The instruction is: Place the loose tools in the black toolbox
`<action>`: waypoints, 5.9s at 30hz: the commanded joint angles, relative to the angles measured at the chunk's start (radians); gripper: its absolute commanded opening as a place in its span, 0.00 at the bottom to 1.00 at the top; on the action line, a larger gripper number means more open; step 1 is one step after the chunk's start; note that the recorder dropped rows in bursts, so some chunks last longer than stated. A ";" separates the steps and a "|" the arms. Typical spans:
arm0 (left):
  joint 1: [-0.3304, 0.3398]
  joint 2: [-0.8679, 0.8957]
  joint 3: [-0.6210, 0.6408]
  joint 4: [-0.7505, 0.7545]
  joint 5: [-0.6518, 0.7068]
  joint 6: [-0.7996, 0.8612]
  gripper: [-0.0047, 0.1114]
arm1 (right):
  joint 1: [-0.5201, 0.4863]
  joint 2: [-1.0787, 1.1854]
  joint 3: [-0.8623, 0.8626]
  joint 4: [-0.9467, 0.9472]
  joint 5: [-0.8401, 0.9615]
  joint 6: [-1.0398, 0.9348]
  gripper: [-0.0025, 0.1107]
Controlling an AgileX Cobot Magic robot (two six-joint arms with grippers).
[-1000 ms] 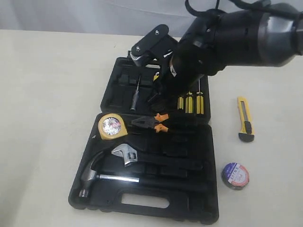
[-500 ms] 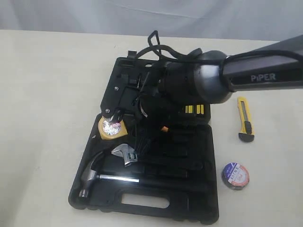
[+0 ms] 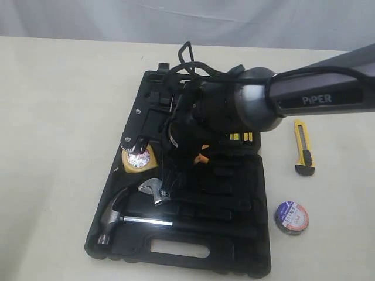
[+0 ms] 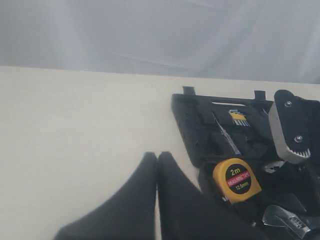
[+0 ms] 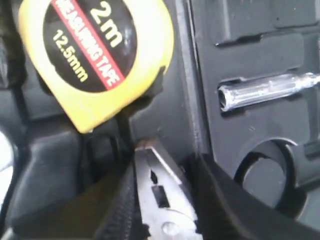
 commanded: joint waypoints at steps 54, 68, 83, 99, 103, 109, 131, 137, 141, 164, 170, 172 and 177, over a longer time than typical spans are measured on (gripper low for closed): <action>-0.005 0.004 -0.005 -0.008 0.003 0.000 0.04 | -0.048 -0.017 0.002 0.336 0.240 -0.310 0.08; -0.005 0.004 -0.005 -0.008 0.003 0.000 0.04 | -0.048 -0.051 0.002 0.319 0.229 -0.258 0.61; -0.005 0.004 -0.005 -0.008 0.003 0.000 0.04 | -0.152 -0.178 0.004 0.230 0.288 -0.044 0.03; -0.005 0.004 -0.005 -0.008 0.003 0.000 0.04 | -0.235 -0.115 0.100 0.579 0.230 -0.304 0.03; -0.005 0.004 -0.005 -0.008 0.003 0.000 0.04 | -0.235 -0.092 0.100 0.579 0.209 -0.304 0.03; -0.005 0.004 -0.005 -0.008 0.003 0.000 0.04 | -0.235 -0.186 0.067 0.448 0.205 -0.190 0.03; -0.005 0.004 -0.005 -0.008 0.003 0.000 0.04 | -0.658 -0.313 0.039 0.389 0.252 0.256 0.27; -0.005 0.004 -0.005 -0.008 0.003 0.000 0.04 | -0.678 -0.291 0.039 0.389 0.194 0.255 0.44; -0.005 0.004 -0.005 -0.008 0.003 0.000 0.04 | -0.678 -0.237 0.039 0.389 0.143 0.256 0.45; -0.005 0.004 -0.005 -0.008 0.003 0.000 0.04 | -0.690 0.000 0.039 0.345 -0.008 0.400 0.64; -0.005 0.004 -0.005 -0.008 0.003 0.000 0.04 | -0.751 0.000 0.039 0.325 0.098 0.460 0.63; -0.005 0.004 -0.005 -0.008 0.003 0.000 0.04 | -0.784 0.000 0.039 0.325 0.154 0.450 0.59; -0.005 0.004 -0.005 -0.008 0.003 0.000 0.04 | -0.791 0.000 0.039 0.340 0.187 0.403 0.47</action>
